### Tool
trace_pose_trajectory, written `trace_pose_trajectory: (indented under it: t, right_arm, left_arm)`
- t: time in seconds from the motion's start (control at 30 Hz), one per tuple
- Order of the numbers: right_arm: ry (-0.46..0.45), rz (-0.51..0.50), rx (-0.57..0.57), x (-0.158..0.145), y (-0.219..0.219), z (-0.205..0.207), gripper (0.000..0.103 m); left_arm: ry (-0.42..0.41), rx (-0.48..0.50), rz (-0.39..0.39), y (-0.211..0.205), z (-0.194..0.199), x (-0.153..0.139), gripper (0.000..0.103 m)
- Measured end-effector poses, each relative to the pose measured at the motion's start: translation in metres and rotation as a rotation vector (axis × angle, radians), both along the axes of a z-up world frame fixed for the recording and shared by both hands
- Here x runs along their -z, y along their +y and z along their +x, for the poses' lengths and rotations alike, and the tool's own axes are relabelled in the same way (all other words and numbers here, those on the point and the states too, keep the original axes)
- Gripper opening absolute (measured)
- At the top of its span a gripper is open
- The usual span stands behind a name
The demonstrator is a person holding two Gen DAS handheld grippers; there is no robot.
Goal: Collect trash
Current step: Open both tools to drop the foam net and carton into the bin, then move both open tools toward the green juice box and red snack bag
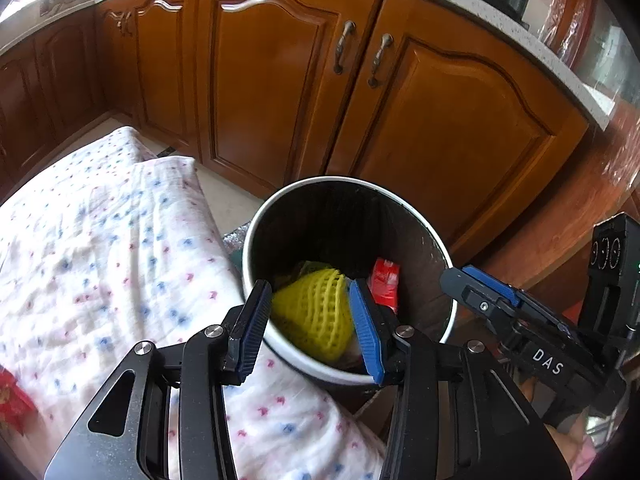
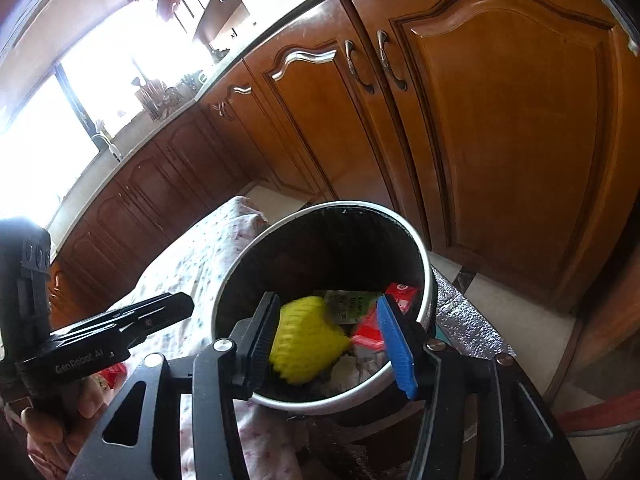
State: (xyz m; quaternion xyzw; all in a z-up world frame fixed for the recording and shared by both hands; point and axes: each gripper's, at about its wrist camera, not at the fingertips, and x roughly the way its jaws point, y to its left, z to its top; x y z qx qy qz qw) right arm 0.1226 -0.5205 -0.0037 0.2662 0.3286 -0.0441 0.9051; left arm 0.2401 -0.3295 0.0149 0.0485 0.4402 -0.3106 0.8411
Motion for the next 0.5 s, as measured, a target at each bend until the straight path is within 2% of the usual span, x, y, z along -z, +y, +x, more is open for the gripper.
trace_pose_trajectory:
  t: [0.2,0.5]
  right_arm:
    - [-0.046,0.002,-0.012,-0.007,0.022,-0.014,0.071]
    - [-0.096,0.025,-0.038,-0.003,0.067,-0.036,0.088]
  left_arm:
    - [0.010,-0.068,-0.046,0.040,-0.006,0.000,0.043]
    - [-0.030,-0.163,-0.051,0.102,-0.042,0.006,0.047]
